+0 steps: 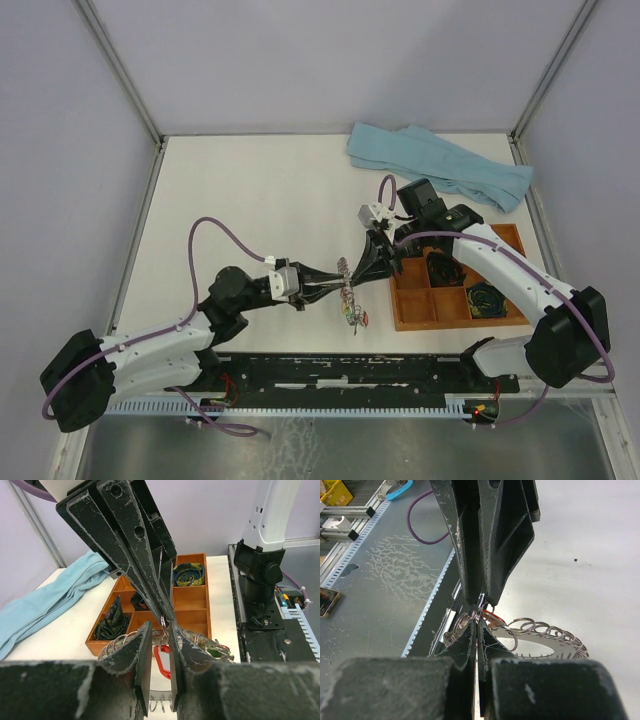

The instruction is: Remove the keys from the keyring

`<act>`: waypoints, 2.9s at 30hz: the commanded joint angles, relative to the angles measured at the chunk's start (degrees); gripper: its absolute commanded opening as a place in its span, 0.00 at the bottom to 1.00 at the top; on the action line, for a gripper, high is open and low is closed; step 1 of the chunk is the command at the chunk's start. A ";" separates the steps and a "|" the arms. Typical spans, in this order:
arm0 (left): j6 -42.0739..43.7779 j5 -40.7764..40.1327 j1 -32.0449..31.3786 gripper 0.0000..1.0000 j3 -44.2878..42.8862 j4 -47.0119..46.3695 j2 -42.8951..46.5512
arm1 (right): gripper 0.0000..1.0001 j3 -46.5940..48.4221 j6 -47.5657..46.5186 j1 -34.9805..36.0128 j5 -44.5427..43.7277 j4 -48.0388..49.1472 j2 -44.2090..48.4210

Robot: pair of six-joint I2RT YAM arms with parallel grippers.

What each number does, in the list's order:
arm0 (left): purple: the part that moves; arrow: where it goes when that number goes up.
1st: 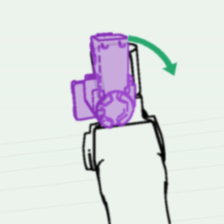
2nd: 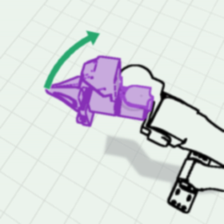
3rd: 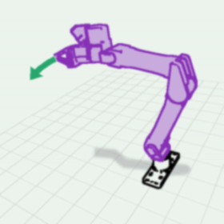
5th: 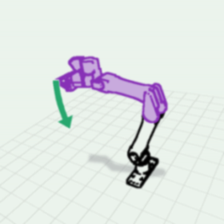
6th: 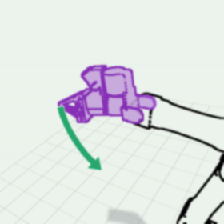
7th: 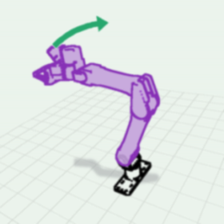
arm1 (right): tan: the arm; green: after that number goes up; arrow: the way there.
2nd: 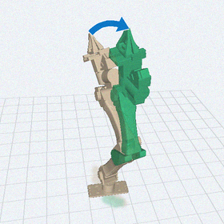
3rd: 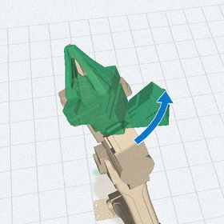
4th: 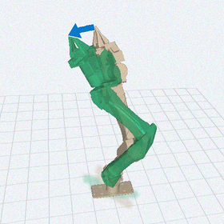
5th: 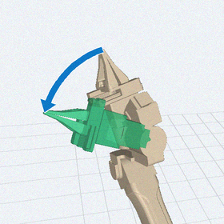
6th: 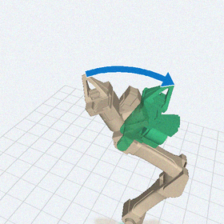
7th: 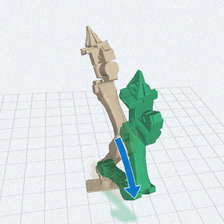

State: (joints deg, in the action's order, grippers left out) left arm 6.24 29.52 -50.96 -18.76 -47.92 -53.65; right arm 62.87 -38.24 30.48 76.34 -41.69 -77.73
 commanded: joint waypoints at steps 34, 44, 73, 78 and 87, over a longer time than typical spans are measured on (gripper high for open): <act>-3.68 1.84 0.11 0.24 -1.99 -1.79 -4.69 | 0.01 3.40 -1.40 0.03 2.23 0.25 0.46; -5.05 -1.66 0.09 0.24 -2.13 0.22 -3.36 | 0.01 3.54 -0.51 0.08 -0.96 0.98 0.60; -6.55 -3.95 0.01 0.14 -4.03 3.33 -4.43 | 0.01 3.05 1.83 0.19 -2.05 3.00 0.86; -7.00 -2.95 0.06 0.21 -3.39 3.17 -3.62 | 0.01 3.01 1.86 0.11 -2.25 2.94 0.83; -7.38 -0.56 0.02 0.22 -5.12 5.42 -5.29 | 0.01 2.91 1.73 0.15 -2.87 2.97 1.08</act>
State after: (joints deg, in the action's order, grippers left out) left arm 0.97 26.65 -50.96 -21.08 -42.46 -58.13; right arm 63.42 -36.88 30.37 70.43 -40.99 -77.76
